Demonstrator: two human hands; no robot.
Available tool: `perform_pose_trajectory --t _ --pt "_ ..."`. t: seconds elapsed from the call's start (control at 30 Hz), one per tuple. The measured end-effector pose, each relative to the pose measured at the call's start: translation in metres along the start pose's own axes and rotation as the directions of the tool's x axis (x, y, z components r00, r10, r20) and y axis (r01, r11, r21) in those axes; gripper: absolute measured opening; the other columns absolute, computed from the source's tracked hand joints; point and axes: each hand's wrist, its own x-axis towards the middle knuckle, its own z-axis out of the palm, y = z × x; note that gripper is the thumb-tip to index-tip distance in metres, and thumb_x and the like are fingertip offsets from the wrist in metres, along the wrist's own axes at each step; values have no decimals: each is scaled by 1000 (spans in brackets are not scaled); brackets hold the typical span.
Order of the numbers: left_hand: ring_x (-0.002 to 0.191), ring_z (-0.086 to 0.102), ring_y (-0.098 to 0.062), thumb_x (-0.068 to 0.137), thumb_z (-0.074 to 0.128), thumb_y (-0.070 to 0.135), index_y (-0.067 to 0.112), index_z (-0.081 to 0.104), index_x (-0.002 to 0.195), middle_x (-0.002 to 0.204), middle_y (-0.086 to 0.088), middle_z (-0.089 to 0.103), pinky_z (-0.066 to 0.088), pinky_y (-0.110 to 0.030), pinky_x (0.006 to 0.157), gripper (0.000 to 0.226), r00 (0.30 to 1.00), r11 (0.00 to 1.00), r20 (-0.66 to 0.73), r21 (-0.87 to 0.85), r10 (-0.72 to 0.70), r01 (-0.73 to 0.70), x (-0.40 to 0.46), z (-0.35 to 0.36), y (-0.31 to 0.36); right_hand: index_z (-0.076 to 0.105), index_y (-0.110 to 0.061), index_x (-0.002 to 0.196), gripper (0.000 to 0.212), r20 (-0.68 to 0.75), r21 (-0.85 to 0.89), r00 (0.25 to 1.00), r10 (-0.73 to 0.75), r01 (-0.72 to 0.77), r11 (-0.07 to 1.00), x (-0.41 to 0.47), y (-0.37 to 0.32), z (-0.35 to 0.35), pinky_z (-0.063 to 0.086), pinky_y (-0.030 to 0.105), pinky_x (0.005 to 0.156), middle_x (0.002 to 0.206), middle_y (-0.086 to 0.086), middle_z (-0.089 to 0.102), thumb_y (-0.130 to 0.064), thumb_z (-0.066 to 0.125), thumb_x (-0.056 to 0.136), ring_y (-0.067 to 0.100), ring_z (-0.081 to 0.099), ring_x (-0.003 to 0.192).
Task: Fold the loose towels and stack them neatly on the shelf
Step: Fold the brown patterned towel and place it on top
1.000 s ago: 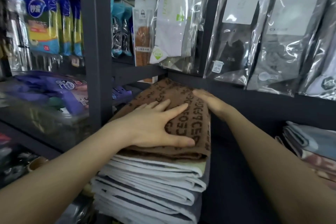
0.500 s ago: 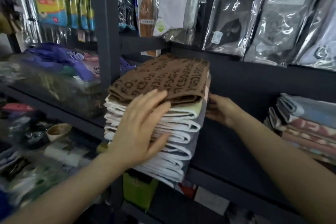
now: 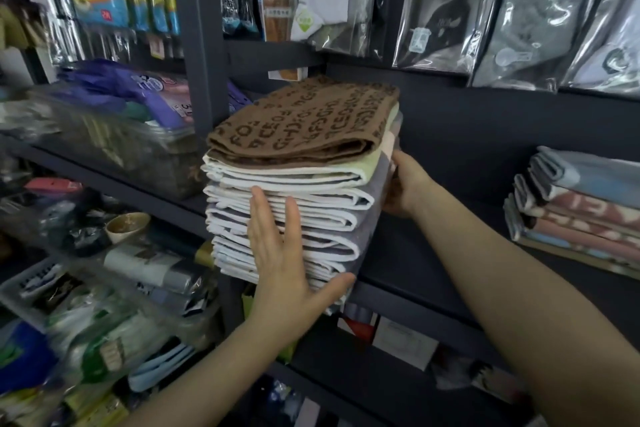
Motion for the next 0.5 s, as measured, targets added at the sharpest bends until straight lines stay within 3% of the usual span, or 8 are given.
perform_pose_trajectory --t 0.07,0.13,0.23,0.37,0.43,0.5 --pt "139 -21 -34 78 33 78 29 -15 145 149 -22 -20 -15 -39 113 97 1000 999 3 44 -28 28 4 5 4 56 -19 123 65 4 -21 998 66 -66 998 4 -3 4 42 39 102 123 7 60 -66 53 78 26 56 113" --pt "139 -16 -38 72 41 78 29 -9 147 150 -23 -14 -12 -44 112 102 999 990 -12 131 -40 42 6 12 6 59 -16 118 58 -12 -86 997 73 -74 994 5 -4 4 47 37 94 116 7 63 -61 54 81 24 60 104" --pt "138 -4 -42 68 50 70 25 5 145 148 -25 -1 -3 -51 110 100 998 971 -60 241 1 14 4 24 8 58 -12 115 40 -53 -96 999 10 -15 995 7 6 0 49 36 88 113 8 63 -44 50 91 23 58 98" --pt "137 2 -43 71 53 63 25 10 143 146 -26 7 1 -53 110 93 988 972 -108 218 112 -87 2 25 -1 60 -10 111 27 -149 4 987 -62 64 998 -3 16 -14 53 33 86 107 6 66 -27 57 90 20 62 101" --pt "137 3 -44 72 54 61 28 5 146 146 -25 9 2 -54 111 95 979 972 -108 183 171 -150 4 23 -8 62 -11 92 12 -211 -9 974 -77 77 997 -14 16 -25 55 21 59 78 3 68 -22 59 88 12 65 68" --pt "137 3 -45 73 54 57 28 0 148 145 -27 10 3 -55 112 97 969 965 -95 156 228 -212 6 21 -13 56 -15 78 10 -283 0 955 -95 99 995 -26 20 -33 39 15 39 61 -2 57 -19 59 87 6 50 47"
